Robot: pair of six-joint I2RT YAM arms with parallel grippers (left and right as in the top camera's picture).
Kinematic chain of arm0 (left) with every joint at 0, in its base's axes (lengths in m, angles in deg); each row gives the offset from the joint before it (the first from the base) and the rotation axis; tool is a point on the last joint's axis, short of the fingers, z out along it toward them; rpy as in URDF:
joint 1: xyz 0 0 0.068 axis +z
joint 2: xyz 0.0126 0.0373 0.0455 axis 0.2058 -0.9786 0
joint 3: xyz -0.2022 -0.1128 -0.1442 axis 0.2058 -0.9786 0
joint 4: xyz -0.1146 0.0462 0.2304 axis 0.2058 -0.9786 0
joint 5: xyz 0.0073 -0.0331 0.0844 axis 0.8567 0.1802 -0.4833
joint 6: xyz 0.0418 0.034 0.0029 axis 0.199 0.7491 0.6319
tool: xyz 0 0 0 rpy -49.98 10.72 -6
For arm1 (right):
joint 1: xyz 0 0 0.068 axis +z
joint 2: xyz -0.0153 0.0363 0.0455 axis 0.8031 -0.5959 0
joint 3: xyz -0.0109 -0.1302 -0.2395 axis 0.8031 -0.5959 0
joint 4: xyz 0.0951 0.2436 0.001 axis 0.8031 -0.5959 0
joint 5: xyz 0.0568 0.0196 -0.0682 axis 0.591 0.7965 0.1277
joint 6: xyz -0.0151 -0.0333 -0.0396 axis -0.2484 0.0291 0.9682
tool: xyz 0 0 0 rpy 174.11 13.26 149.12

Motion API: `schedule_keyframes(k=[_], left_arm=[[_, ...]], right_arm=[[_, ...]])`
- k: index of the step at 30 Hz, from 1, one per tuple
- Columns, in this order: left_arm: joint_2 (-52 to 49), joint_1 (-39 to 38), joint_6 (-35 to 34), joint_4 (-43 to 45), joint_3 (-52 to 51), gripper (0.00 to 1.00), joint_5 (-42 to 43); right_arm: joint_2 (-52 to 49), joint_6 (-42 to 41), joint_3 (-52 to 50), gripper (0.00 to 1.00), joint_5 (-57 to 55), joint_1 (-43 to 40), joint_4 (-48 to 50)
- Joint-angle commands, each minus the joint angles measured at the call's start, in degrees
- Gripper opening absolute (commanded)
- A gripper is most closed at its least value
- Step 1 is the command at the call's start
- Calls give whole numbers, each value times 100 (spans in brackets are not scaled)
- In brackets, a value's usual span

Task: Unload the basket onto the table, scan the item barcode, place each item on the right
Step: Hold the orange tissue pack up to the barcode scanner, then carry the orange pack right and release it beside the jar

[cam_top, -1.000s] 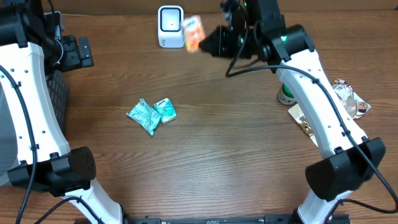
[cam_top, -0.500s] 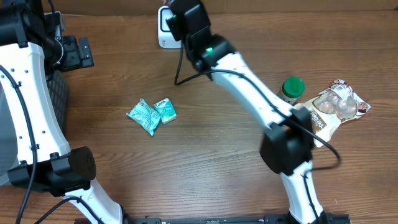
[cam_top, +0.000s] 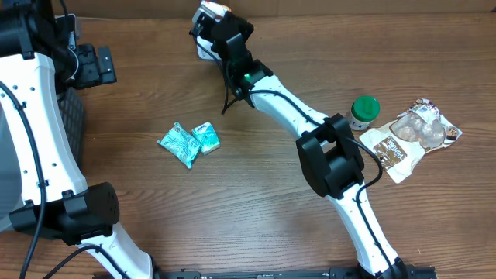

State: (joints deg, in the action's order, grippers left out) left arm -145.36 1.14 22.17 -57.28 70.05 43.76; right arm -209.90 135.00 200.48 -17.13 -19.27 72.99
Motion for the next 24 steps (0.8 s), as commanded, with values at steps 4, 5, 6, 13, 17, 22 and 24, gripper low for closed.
schedule_keyframes(k=[4,5,6,13,17,22,24], left_arm=[[17,-2,107,2,11,100,2],[17,-2,107,2,11,99,2],[17,-2,107,2,11,100,2],[17,-9,107,2,11,99,2],[17,-20,107,2,11,100,2],[17,-17,107,2,11,100,2],[17,-17,107,2,11,99,2]], right_arm=[[-354,380,44,4,260,-13,52],[-367,380,44,4,278,-13,52],[-387,380,44,4,275,-13,70],[-387,356,46,4,275,9,249],[-385,356,46,4,269,24,254],[-256,-52,46,4,111,24,243],[-109,-444,46,4,109,24,155]])
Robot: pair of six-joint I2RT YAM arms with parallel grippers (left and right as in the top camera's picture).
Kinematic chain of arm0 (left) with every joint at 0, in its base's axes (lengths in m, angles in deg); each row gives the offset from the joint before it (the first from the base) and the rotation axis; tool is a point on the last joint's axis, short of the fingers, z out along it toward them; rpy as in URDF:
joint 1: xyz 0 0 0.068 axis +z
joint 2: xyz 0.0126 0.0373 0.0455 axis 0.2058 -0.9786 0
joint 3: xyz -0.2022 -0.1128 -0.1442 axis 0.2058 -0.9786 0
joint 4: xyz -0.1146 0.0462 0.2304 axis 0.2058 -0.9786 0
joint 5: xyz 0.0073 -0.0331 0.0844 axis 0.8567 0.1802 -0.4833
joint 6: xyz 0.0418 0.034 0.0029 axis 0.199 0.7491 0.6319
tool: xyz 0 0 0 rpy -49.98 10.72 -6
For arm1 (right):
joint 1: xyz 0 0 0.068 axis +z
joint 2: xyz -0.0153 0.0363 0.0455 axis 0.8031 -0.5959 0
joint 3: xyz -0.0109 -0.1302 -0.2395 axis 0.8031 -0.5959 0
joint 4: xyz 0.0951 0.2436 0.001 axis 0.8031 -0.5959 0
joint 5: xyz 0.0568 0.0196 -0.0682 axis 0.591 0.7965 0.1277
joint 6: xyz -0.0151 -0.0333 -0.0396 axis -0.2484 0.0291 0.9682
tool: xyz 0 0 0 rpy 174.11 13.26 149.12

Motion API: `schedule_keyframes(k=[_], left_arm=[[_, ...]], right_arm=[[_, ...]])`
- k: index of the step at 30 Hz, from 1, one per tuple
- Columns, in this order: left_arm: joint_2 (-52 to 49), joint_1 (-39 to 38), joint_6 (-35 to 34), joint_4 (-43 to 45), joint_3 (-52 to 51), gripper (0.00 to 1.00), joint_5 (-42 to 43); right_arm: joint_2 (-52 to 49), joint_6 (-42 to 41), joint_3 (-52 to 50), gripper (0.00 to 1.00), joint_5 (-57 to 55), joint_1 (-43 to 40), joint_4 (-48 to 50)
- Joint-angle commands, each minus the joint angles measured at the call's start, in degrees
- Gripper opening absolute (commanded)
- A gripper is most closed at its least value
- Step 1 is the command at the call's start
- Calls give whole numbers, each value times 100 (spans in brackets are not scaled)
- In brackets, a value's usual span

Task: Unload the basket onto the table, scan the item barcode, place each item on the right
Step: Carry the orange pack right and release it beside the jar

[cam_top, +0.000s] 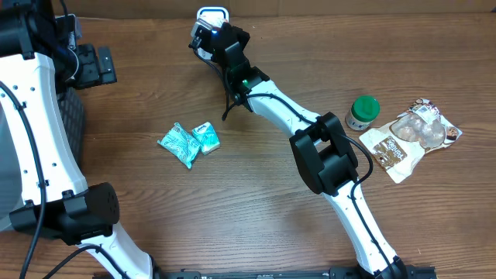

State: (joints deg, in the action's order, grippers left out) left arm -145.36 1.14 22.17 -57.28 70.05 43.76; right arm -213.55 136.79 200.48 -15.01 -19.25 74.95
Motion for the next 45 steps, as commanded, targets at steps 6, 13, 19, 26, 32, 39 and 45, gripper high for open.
schedule_keyframes(k=[6,13,19,26,32,39,45], left_arm=[[17,-28,107,2,11,100,2],[17,-22,107,2,11,100,2],[17,-28,107,2,11,100,0],[17,-28,107,2,11,100,2],[17,-28,107,2,11,99,2],[17,-28,107,2,11,100,2],[17,-28,107,2,11,99,0]], right_arm=[[1128,-1862,46,4,-111,22,-964],[2420,-4424,46,4,166,-39,-3021],[3338,-6054,46,4,1257,-289,-5639],[3469,-7084,-4,4,1670,-1027,-8194],[3429,-7396,-627,4,1696,-2103,-8957],[3429,-7394,-1327,4,2581,-3211,-8826],[3429,-7368,-1779,4,2573,-3635,-8826]])
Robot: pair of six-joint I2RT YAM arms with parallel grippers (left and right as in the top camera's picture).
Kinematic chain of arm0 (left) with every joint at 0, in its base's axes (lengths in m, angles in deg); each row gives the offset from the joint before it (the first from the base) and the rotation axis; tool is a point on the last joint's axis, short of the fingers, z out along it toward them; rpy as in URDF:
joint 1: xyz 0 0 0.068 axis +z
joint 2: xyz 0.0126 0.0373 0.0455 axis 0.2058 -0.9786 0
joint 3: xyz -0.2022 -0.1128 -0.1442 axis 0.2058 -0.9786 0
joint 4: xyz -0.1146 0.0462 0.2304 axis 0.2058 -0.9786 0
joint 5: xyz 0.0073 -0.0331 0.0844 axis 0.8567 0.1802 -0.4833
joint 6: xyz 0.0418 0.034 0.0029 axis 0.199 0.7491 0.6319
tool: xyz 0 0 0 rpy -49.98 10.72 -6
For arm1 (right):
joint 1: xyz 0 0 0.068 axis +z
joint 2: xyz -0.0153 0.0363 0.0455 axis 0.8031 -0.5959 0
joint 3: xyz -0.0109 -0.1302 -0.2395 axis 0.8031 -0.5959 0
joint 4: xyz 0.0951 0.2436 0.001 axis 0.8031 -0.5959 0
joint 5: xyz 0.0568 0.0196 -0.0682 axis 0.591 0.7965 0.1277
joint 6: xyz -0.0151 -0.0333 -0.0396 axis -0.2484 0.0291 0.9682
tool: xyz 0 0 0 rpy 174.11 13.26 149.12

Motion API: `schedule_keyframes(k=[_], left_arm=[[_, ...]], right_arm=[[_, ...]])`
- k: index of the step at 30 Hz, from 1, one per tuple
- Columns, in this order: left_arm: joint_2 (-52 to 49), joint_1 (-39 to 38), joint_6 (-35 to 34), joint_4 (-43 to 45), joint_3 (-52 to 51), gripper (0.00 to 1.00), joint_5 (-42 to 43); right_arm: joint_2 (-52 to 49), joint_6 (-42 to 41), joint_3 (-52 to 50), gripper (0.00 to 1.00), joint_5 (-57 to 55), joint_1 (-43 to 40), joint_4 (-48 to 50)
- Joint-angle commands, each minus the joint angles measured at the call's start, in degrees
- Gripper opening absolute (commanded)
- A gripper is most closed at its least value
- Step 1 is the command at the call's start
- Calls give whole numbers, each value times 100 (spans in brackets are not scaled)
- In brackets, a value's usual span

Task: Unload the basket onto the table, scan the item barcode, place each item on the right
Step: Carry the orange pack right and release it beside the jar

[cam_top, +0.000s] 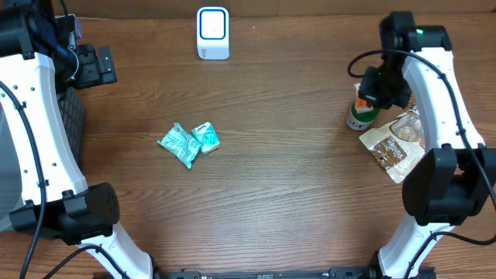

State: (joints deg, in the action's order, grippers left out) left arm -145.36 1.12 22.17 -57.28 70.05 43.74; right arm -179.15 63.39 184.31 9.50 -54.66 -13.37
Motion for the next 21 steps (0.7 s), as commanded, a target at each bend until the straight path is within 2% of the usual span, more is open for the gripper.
schedule_keyframes(k=[1,3,4,7,9,10,11,13,14,16,21], left_arm=[[17,-26,107,2,11,100,4],[17,-26,107,2,11,100,4],[17,-26,107,2,11,100,4],[17,-26,107,2,11,100,4],[17,-26,107,2,11,100,4],[17,-26,107,2,11,99,4],[17,-26,107,2,11,100,4],[17,-26,107,2,11,99,4],[17,-26,107,2,11,100,4],[17,-26,107,2,11,99,4],[17,-26,109,2,11,99,4]], right_arm=[[-11,-33,-214,4,-31,-151,-17],[-11,-52,-251,4,-317,-243,-103],[-11,-160,-251,9,-514,-280,-177],[-9,-516,-251,10,-1001,-363,-334],[-9,-605,-251,20,-1067,-380,-356],[-9,-603,-251,29,-1069,-378,-356],[-9,-601,-251,43,-1067,-378,-356],[-9,-588,-251,78,-1067,-378,-380],[-9,-588,-251,84,-1064,-378,-402],[-9,-588,-249,89,-1064,-374,-444],[-2,-389,-195,92,-514,-313,-514]])
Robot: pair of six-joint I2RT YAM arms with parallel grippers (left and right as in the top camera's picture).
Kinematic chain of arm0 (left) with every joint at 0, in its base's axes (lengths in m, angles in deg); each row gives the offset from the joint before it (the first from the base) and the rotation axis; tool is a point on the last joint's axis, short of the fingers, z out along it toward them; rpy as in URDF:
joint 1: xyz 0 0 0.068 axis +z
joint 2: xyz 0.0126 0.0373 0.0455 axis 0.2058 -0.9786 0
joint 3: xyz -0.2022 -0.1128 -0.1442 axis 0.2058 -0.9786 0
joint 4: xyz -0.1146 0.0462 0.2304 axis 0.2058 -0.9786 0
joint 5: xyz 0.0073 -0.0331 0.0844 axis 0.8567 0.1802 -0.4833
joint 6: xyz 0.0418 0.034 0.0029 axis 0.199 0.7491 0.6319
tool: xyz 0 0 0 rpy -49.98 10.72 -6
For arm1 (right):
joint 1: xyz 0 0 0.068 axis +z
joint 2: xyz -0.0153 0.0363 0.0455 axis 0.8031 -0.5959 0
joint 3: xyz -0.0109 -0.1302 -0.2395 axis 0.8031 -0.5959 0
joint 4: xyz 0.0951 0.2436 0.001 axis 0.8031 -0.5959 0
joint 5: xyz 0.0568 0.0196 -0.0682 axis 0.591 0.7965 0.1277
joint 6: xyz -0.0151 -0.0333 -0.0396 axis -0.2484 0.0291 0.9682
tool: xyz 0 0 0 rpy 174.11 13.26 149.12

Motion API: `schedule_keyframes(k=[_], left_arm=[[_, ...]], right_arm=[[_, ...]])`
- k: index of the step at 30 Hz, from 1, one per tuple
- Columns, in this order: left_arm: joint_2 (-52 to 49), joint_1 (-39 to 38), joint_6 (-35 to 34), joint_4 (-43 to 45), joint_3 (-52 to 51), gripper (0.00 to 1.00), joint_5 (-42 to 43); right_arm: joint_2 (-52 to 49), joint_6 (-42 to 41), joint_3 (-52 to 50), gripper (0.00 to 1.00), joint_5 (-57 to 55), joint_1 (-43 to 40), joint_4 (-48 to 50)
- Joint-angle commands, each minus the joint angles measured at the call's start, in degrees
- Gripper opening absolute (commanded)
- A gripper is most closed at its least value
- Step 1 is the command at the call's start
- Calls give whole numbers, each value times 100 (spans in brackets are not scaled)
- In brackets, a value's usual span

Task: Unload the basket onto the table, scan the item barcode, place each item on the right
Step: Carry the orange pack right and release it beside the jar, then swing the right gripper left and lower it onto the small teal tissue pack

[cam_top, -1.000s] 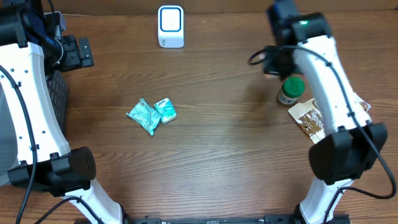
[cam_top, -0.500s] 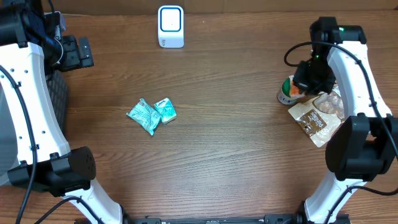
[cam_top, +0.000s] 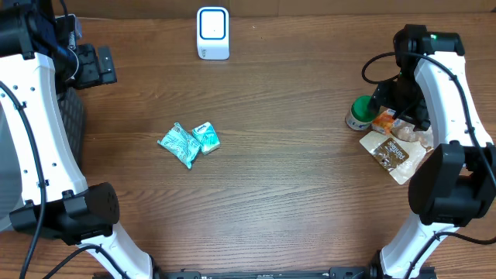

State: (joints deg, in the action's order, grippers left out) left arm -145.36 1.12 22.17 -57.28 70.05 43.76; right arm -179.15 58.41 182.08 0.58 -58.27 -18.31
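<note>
The white barcode scanner (cam_top: 211, 32) stands at the back middle of the table. My right gripper (cam_top: 387, 116) hangs at the far right, low between the green-capped jar (cam_top: 358, 113) and the clear snack bag (cam_top: 394, 149). A small orange piece (cam_top: 383, 120) shows at its tip. Whether that piece is held, and how the jaws stand, is hidden by the arm. Two teal packets (cam_top: 189, 142) lie left of centre. My left gripper (cam_top: 91, 64) rests at the far left edge, away from everything.
A dark mesh object (cam_top: 71, 116) sits along the left edge beside the left arm. The wooden table (cam_top: 279, 194) stretches between the teal packets and the items on the right.
My right gripper has shifted a little right and nearer the front, from over the green-capped jar to the edge of the snack bag. The left arm and the teal packets are unchanged.
My right arm first reached across the table with its gripper at the scanner, covering it, and was still there shortly after. It then stood at the far right over the green-capped jar, leaving the scanner in full view. Now it is by the snack bag.
</note>
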Motion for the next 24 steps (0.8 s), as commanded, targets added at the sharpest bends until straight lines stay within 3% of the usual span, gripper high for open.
schedule_keyframes(k=[1,6,13,21,24], left_arm=[[17,-26,107,2,11,100,2],[17,-26,107,2,11,100,0],[17,-26,107,2,11,99,2],[17,-26,107,2,11,99,2],[17,-26,107,2,11,100,2]], right_arm=[[0,232,59,95,608,66,-15],[2,638,391,99,1757,339,11],[2,798,1023,100,1961,1246,94],[-50,796,872,100,2835,2474,1779],[-146,601,699,90,2835,2879,2337]])
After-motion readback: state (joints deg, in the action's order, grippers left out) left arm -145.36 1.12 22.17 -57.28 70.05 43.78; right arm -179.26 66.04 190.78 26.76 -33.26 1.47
